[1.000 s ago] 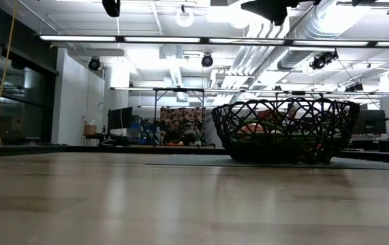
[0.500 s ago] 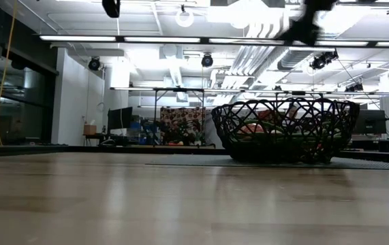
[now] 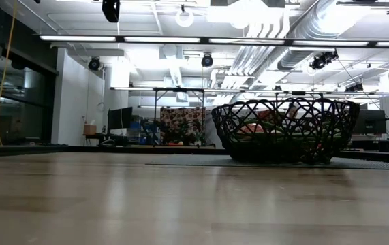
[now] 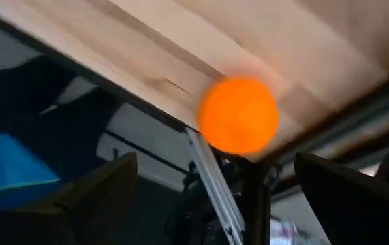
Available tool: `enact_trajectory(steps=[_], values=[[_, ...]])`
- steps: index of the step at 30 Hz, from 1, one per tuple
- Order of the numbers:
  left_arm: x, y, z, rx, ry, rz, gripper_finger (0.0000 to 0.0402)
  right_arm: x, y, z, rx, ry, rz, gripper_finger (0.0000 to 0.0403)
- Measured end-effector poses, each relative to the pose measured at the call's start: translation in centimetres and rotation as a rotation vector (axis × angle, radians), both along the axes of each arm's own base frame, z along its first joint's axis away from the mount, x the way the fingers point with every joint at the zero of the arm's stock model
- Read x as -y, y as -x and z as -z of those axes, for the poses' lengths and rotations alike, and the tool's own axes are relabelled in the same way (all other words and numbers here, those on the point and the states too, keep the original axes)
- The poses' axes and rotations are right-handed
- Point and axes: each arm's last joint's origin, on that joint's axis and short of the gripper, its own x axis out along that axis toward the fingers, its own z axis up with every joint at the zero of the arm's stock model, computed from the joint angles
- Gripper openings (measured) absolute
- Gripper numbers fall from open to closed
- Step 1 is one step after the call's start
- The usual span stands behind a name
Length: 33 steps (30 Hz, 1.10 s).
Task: Build produce basket
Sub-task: Put the orange into the wire basket
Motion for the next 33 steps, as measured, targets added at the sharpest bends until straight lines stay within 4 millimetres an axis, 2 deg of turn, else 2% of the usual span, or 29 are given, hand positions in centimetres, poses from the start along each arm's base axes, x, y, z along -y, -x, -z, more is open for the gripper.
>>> enact_trajectory(steps=[5, 11, 20, 25, 33], values=[[0.0, 0.0, 0.0, 0.000, 0.000, 0.000, 0.0000, -2.4, 0.4, 1.9, -0.143, 0.056, 0.063, 0.0387], [0.0, 0.0, 0.0, 0.001, 0.000, 0.001, 0.0000, -4.4, -0.6, 3.9, -0.171, 0.052, 0.072, 0.0387], [0.0, 0.0, 0.0, 0.002, 0.006, 0.001, 0.0000, -5.7, -1.3, 7.3, -0.314, 0.080, -0.004, 0.0387], [0.0, 0.0, 0.0, 0.002, 0.007, 0.001, 0.0000, -6.6, -2.1, 8.7, -0.288, 0.052, -0.039, 0.0387], [0.0, 0.0, 0.0, 0.002, 0.007, 0.001, 0.0000, -7.2, -2.4, 11.0, -0.356, 0.059, -0.076, 0.0387]])
